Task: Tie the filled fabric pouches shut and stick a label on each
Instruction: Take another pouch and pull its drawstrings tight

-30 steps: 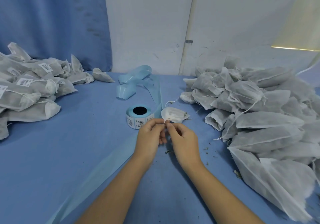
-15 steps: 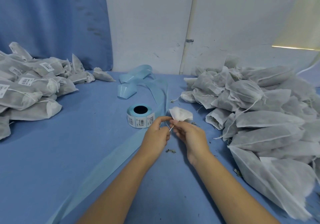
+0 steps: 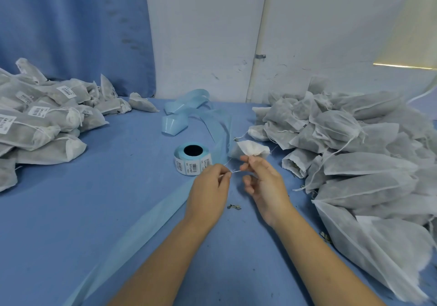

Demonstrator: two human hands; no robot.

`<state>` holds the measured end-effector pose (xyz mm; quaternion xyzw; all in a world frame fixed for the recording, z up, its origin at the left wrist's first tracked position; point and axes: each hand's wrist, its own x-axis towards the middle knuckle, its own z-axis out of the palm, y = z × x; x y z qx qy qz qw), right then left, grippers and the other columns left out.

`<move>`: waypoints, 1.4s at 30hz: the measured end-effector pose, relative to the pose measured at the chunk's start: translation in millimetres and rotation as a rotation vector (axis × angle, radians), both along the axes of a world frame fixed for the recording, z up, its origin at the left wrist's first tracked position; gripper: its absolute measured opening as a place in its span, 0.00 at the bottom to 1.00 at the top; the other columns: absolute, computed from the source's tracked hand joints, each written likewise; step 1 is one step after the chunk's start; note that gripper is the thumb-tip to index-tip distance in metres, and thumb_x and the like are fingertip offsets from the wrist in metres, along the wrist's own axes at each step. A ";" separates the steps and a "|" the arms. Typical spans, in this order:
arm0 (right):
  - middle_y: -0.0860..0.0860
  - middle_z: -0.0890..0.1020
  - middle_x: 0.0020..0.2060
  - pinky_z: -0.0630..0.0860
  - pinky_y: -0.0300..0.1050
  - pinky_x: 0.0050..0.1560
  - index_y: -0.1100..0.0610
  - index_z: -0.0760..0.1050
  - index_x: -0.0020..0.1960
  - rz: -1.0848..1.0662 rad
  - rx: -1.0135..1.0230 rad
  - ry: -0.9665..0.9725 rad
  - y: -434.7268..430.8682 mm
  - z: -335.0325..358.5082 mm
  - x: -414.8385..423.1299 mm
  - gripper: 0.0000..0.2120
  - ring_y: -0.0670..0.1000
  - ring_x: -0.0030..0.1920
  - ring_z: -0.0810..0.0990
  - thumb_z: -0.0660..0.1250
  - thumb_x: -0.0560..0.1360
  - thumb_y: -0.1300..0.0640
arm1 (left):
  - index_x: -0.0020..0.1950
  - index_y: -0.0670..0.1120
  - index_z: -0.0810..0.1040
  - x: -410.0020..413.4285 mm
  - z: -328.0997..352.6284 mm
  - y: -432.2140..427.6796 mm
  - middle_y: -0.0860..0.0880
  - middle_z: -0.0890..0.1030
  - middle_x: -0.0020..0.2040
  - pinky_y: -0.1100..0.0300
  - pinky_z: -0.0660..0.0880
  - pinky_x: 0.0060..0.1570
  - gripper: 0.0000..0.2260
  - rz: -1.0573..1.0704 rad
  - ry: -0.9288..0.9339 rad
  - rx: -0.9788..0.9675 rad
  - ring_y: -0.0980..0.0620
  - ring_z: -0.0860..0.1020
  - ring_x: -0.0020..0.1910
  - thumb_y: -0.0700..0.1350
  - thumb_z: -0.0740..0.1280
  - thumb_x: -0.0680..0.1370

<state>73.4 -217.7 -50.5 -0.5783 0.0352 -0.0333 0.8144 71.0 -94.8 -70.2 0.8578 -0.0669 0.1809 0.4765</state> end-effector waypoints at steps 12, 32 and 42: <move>0.45 0.72 0.40 0.64 0.48 0.39 0.49 0.67 0.41 -0.269 -1.268 -0.277 3.9 -3.2 -7.0 0.10 0.50 0.43 0.71 0.55 0.81 0.52 | 0.42 0.41 0.82 -13.7 15.0 -2.6 0.44 0.82 0.51 0.55 0.76 0.37 0.03 0.118 -0.405 0.408 0.44 0.81 0.47 0.35 0.73 0.71; 0.50 0.81 0.60 0.73 0.52 0.50 0.57 0.80 0.59 -0.380 -1.432 -0.520 2.8 -4.5 -13.3 0.20 0.57 0.54 0.79 0.63 0.70 0.66 | 0.52 0.46 0.78 -4.5 3.3 -6.3 0.58 0.65 0.73 0.62 0.70 0.51 0.06 -0.121 -0.170 0.250 0.61 0.65 0.66 0.44 0.62 0.80; 0.44 0.82 0.38 0.68 0.29 0.46 0.48 0.82 0.57 -0.325 -0.855 -0.357 4.0 -8.9 -9.3 0.12 0.45 0.45 0.74 0.65 0.78 0.60 | 0.51 0.43 0.78 -8.0 1.3 -9.0 0.54 0.74 0.50 0.61 0.72 0.49 0.06 -0.184 -0.176 0.030 0.60 0.73 0.47 0.40 0.62 0.81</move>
